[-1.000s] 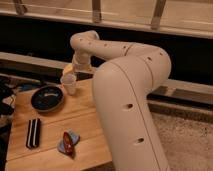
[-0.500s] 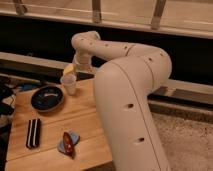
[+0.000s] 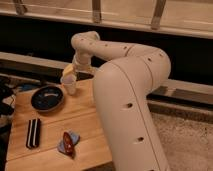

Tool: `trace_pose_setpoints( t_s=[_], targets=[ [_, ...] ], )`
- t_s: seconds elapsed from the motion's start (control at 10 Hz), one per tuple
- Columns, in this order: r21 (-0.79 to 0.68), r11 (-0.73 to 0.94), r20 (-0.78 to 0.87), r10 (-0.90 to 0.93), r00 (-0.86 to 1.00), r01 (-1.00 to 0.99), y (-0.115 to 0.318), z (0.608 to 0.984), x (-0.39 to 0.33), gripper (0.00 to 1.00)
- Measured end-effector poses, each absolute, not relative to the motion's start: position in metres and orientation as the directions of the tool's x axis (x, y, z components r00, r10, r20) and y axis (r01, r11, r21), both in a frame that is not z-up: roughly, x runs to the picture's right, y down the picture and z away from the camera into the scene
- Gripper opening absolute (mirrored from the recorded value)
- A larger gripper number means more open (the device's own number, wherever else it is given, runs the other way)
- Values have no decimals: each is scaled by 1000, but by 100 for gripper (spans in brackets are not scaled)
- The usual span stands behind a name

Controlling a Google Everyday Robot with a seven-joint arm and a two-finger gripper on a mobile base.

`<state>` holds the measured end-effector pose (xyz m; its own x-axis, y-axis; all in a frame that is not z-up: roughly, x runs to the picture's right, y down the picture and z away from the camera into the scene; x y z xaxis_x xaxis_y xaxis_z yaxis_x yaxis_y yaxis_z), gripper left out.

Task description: Place the ceramic cup in the ceramic bowl

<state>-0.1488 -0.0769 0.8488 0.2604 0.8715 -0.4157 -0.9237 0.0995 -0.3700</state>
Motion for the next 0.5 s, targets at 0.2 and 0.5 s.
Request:
trace_pose_setpoints(
  t_s=[0.2,0.5],
  targets=[
    [-362,91,-417,874,249,-928,-72,858,-152,97],
    [-361,79,-396,889,230,-929,-70,877,-150,97]
  ],
)
